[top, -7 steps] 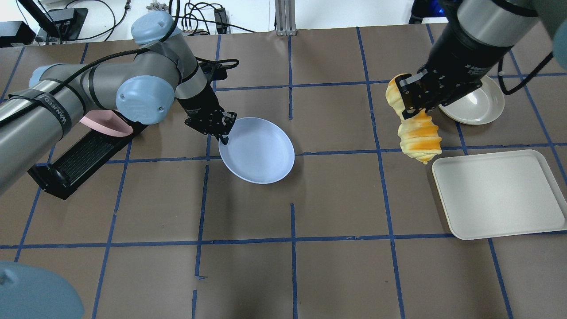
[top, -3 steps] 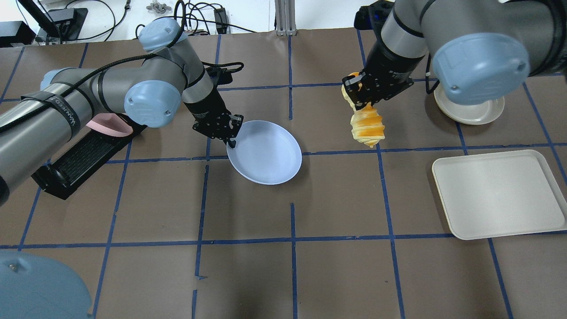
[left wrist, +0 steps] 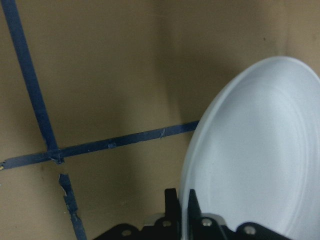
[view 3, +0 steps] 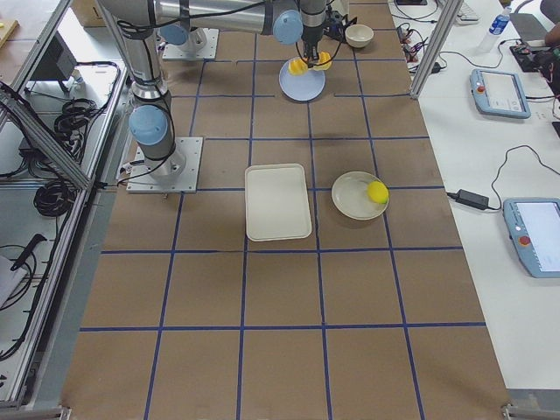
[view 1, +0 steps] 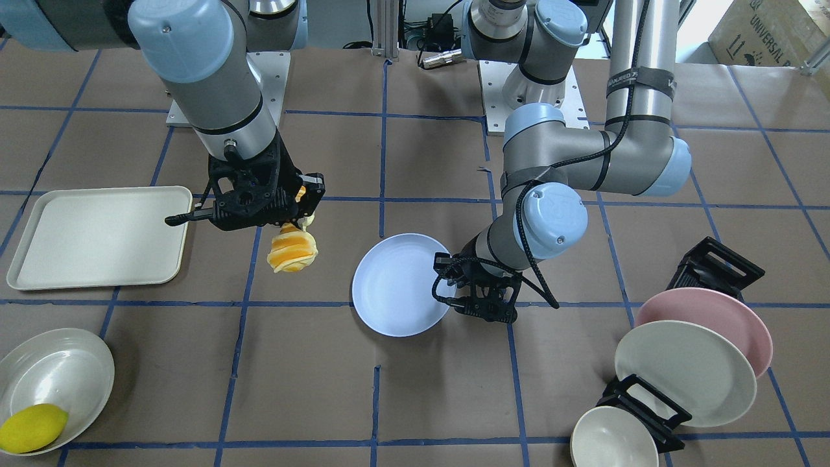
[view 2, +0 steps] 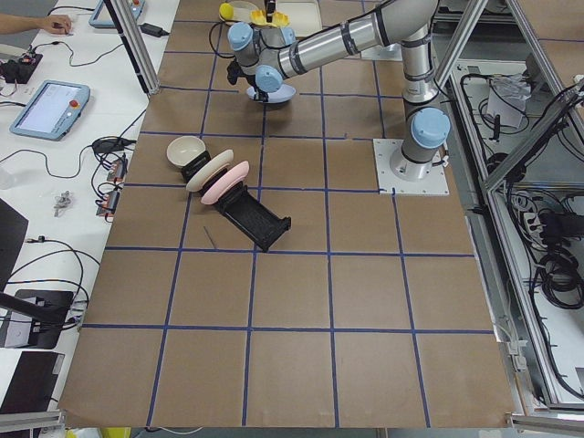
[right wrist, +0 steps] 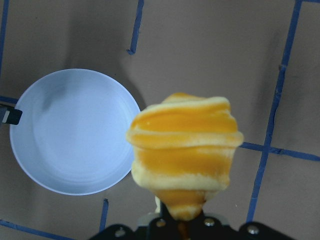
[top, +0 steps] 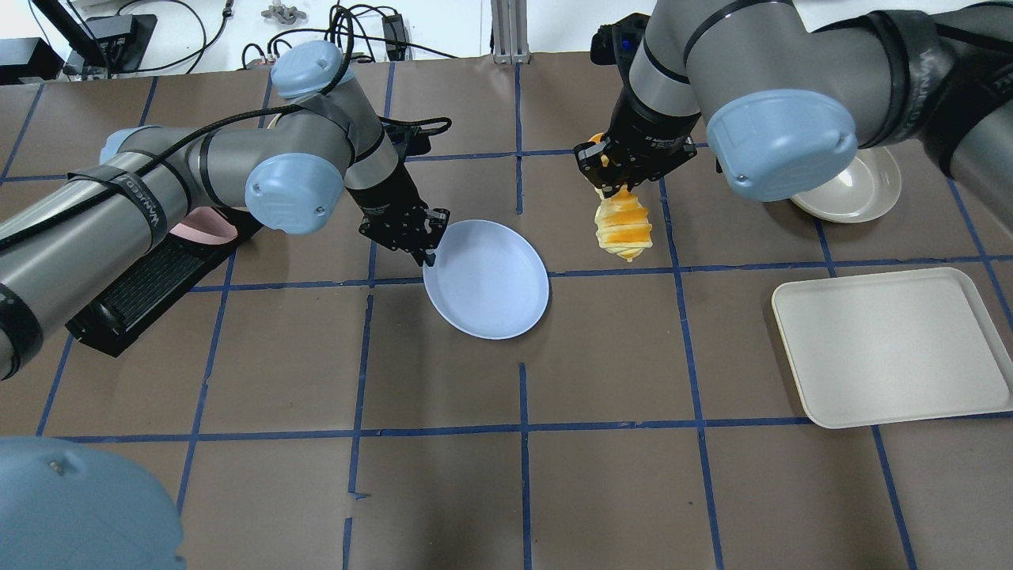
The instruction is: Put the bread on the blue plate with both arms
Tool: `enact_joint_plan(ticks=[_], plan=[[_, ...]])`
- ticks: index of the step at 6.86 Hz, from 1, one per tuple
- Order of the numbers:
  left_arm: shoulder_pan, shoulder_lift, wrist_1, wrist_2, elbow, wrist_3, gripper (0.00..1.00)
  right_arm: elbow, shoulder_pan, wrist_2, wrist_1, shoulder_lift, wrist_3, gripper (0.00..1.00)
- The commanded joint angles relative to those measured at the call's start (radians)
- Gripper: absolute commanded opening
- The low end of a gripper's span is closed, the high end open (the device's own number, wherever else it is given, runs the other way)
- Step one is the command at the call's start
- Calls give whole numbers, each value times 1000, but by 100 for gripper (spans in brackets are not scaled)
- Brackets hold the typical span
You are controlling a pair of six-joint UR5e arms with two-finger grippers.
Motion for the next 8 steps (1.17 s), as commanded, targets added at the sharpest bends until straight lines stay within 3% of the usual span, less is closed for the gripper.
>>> enact_joint_plan(ticks=[1,3,4,6,8], plan=[[17,6,24,-2,6,-3,100,4,3,-13,-18,11,1,11],[112,89,-36,6,-3,22,100,1,38,-10,-87,78,18,11],[171,158,-140,16,-2,83,100,-3,104,-13,-179,147,120,11],[203,283,-222,173,12,92,100,-10,208,-19,-309,284,155,12],[195,368,-309,290,38,89,100,0,236,-15,-314,319,176,12]])
